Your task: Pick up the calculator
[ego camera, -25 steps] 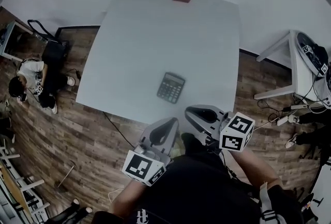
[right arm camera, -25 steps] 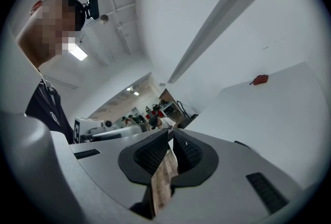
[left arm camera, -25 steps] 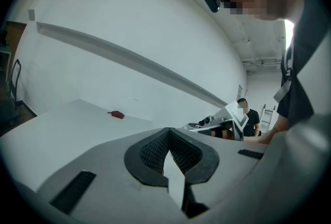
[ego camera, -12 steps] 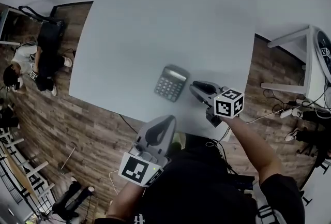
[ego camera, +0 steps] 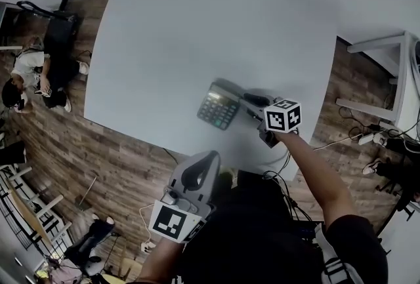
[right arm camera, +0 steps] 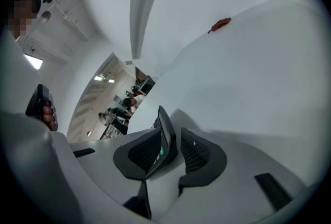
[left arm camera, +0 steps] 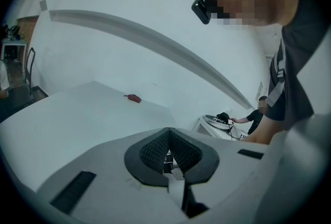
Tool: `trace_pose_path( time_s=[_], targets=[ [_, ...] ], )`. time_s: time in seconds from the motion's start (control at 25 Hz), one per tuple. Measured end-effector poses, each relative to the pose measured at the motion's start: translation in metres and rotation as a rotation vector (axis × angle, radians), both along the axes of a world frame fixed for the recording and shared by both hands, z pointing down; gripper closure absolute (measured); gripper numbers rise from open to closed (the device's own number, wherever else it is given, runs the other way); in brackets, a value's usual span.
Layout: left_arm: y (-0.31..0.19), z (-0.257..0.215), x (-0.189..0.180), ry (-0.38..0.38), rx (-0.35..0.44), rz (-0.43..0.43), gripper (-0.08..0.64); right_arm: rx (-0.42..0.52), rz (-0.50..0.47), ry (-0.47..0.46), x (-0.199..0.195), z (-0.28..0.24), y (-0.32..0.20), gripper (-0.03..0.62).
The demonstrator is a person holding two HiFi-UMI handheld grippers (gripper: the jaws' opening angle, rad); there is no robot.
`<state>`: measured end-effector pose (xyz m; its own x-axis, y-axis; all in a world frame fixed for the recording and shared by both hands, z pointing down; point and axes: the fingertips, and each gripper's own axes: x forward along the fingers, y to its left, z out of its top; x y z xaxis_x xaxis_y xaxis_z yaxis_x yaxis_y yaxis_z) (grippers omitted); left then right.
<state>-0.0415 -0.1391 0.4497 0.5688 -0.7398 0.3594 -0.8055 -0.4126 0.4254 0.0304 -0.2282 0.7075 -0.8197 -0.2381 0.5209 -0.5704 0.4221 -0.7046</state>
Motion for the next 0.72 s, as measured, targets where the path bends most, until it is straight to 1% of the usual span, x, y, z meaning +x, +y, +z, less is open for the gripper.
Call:
trace_pose_path(
  time_s=[0.16, 0.32, 0.44, 0.56, 0.72],
  targets=[
    [0.001, 0.004, -0.004, -0.001, -0.018, -0.021, 0.554, -0.035, -0.036, -0.025, -0.009, 0.007, 0.002, 0.495],
    [0.004, 0.005, -0.008, -0.006, -0.030, -0.038, 0.554, -0.075, -0.035, -0.057, -0.016, 0.009, -0.001, 0.495],
    [0.008, 0.009, -0.010, -0.012, -0.040, -0.053, 0.554, -0.097, -0.056, -0.075, -0.019, 0.010, -0.001, 0.499],
    [0.012, 0.008, -0.014, -0.014, -0.039, -0.067, 0.554, -0.085, -0.105, -0.088, -0.022, 0.008, 0.003, 0.531],
    [0.015, 0.008, -0.018, -0.018, -0.031, -0.083, 0.555, -0.069, -0.129, -0.101, -0.023, 0.008, 0.002, 0.537]
  ],
)
